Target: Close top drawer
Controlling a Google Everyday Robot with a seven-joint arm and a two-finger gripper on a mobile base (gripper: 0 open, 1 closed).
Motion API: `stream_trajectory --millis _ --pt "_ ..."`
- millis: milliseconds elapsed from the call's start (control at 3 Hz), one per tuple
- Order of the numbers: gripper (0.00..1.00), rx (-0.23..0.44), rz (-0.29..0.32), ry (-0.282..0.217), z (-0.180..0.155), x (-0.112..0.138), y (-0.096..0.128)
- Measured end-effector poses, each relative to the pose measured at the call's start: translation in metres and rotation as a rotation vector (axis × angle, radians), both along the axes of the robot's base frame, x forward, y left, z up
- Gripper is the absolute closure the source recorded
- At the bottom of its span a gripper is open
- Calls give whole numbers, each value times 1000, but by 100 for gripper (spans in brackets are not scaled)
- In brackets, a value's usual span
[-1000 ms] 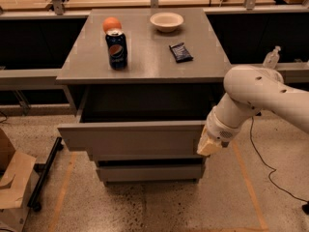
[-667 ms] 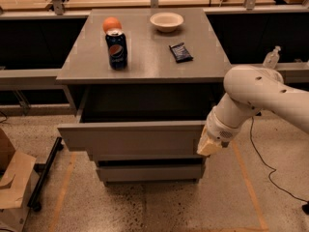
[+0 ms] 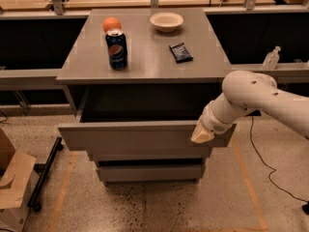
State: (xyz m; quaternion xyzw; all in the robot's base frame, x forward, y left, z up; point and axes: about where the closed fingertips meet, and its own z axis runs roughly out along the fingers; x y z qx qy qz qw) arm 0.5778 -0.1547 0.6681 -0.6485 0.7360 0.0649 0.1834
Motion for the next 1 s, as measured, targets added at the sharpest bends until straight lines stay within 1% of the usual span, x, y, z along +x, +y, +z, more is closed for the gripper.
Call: stream_trajectory --millis 333,667,1000 --pt "100 15 -2 -40 -3 17 -1" --pt "100 40 -1 -137 15 59 -5" --pt "100 98 29 -257 36 91 -6"
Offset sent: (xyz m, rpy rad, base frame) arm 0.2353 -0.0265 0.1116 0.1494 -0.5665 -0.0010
